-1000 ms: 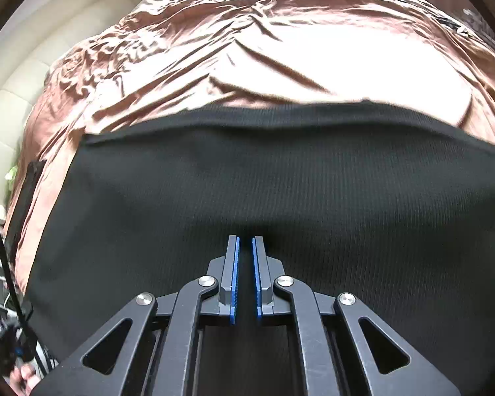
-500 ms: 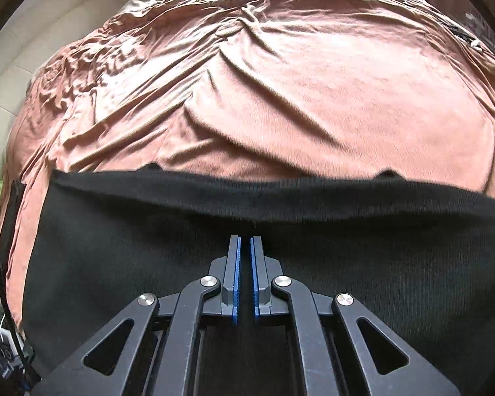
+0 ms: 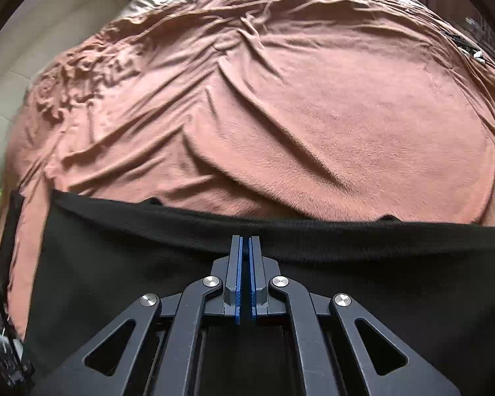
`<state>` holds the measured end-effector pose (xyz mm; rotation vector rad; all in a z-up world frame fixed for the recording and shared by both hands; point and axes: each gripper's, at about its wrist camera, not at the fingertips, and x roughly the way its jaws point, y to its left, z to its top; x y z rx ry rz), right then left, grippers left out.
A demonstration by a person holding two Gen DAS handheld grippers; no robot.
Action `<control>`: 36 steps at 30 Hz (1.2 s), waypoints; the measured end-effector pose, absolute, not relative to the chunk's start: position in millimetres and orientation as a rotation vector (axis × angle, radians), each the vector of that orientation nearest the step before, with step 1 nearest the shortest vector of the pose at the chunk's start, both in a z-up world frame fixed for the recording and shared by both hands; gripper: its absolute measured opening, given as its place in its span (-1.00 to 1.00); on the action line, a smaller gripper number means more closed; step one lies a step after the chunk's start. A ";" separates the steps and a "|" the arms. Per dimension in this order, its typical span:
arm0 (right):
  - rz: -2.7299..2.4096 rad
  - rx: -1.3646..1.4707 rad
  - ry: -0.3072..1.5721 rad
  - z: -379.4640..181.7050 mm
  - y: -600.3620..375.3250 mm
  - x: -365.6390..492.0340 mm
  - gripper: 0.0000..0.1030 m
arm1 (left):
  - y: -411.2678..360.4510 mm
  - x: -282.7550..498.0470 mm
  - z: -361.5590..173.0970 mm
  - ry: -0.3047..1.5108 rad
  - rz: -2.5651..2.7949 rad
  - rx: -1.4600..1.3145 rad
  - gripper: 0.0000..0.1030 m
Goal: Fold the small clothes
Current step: 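Grasp the black garment's edge with the right tool while the left tool holds, then lift the garment edge with the left tool and fold it over the garment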
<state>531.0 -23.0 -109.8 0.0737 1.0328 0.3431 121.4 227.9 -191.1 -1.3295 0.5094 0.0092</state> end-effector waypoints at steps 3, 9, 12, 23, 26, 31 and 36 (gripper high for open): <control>0.372 0.072 1.025 -100.8 -29.6 508.4 -1.00 | 228.8 125.2 -182.0 0.489 -0.032 -1.335 -0.89; 0.426 0.101 1.059 -99.2 -50.2 459.8 -1.00 | 223.9 136.3 -158.6 0.481 -0.090 -1.311 -0.89; 0.455 0.116 1.087 -102.6 -59.6 439.6 -1.00 | 221.2 141.2 -147.4 0.485 -0.113 -1.299 -0.89; 0.514 0.153 1.180 -119.1 -78.3 390.1 -1.00 | 209.8 160.8 -110.5 0.498 -0.169 -1.241 -0.89; 0.528 0.168 1.185 -121.3 -83.5 378.4 -1.00 | 205.4 164.8 -104.1 0.503 -0.176 -1.226 -0.89; 0.551 0.192 1.186 -125.6 -90.6 358.0 -1.00 | 198.7 172.2 -95.5 0.511 -0.188 -1.214 -0.89; 0.566 0.219 1.179 -130.5 -95.9 343.4 -1.00 | 190.1 185.6 -83.1 0.521 -0.204 -1.183 -0.89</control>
